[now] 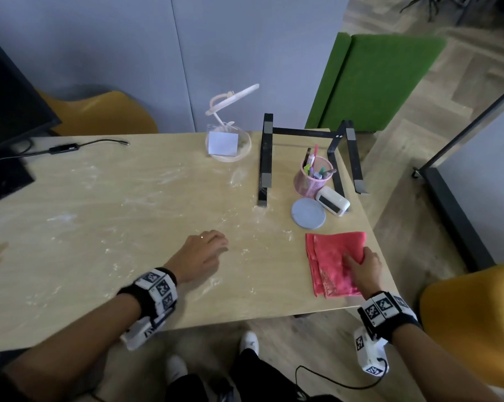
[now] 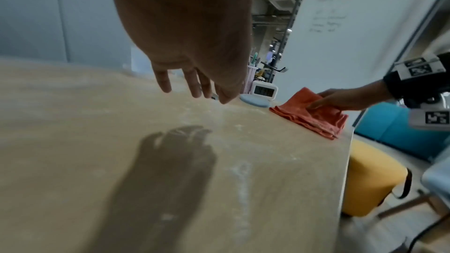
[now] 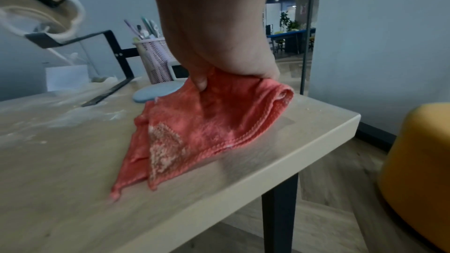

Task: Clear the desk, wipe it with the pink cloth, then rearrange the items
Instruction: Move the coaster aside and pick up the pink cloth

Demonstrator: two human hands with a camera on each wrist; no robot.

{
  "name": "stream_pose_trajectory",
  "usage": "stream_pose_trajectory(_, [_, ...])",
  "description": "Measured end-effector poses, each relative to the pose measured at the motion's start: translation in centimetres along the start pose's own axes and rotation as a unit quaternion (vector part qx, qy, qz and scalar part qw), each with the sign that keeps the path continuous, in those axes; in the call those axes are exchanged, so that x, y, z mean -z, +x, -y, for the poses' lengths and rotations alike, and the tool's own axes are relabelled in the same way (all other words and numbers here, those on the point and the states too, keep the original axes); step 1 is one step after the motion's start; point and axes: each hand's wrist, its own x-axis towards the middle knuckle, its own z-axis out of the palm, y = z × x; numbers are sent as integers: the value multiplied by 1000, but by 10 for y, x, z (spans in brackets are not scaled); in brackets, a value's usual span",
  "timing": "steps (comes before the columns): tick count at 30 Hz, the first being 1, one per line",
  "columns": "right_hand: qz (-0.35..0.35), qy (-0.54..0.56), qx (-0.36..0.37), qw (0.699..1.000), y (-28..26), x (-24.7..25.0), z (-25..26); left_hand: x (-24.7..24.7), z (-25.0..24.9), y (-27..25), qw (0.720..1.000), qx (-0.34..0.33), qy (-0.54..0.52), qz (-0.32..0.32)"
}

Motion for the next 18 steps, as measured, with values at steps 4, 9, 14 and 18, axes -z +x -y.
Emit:
stream_pose_trajectory(4, [10, 22, 52, 998, -19, 4, 18, 55, 43, -29, 994, -54, 96, 15])
stream_pose_trajectory(9, [-10, 57, 79, 995, -54, 4, 52, 90, 87, -81, 984, -40, 163, 51])
stream_pose_trajectory(14, [5, 117, 88, 989, -99, -16, 111, 83, 83, -120, 980, 72, -175, 65])
stream_pose_trajectory(18, [71, 205, 111, 970, -139, -51, 165, 66, 48, -112, 878, 184, -437, 66])
